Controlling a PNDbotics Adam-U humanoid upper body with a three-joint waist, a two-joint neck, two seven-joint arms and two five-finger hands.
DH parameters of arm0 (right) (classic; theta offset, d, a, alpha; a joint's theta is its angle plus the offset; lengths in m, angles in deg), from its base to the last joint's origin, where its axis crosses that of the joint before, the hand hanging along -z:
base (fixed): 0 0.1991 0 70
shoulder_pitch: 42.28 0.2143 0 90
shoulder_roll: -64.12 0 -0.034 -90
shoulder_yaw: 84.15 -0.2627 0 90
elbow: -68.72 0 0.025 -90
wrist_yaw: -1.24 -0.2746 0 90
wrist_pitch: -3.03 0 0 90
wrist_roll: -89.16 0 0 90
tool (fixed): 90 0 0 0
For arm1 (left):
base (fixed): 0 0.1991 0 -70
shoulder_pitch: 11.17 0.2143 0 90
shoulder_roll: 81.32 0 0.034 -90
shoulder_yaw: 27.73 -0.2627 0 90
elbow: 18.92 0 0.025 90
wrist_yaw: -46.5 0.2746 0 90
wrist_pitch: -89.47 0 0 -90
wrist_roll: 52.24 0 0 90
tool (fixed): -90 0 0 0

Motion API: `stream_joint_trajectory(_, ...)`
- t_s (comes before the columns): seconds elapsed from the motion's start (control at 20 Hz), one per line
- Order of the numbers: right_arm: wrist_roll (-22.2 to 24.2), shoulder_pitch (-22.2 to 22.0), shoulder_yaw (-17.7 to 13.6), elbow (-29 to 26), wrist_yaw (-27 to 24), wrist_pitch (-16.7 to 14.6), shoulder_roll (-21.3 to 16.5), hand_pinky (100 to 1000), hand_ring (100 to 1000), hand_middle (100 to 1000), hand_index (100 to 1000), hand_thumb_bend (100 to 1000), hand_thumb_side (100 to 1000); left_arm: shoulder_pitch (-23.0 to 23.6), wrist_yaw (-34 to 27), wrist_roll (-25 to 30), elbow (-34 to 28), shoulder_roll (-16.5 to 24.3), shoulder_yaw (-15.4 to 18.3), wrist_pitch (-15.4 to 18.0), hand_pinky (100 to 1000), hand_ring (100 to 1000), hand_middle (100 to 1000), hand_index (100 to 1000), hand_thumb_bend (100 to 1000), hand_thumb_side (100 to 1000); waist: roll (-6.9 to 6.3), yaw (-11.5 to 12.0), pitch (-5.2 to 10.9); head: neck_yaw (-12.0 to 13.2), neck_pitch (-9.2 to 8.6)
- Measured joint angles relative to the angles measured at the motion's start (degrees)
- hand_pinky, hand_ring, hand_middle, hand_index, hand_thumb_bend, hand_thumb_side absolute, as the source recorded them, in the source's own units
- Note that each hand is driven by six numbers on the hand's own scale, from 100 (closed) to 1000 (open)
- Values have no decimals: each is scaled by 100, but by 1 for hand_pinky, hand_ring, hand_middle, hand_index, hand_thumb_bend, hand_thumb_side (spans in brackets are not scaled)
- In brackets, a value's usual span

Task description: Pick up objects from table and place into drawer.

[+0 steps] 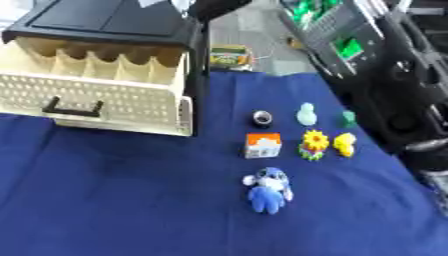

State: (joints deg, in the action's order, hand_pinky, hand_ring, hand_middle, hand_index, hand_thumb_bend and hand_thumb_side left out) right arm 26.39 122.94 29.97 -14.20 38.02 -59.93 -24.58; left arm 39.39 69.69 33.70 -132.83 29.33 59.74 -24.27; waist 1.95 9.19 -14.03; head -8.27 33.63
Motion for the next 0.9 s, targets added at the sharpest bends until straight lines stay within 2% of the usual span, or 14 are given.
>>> stream_joint_trajectory(0.5,-286,92,-104,649,227,-117,618,384,516,394,538,100,285,-74,0,5,0,-68,-15,12,100,100,100,752,385,859,35,103,-28,-96,-47)
stream_joint_trajectory(0.9,-617,92,-197,1295,540,-370,809,403,533,424,568,100,280,-87,0,21,0,-97,-17,26,100,100,100,748,386,861,55,140,-61,-139,-100)
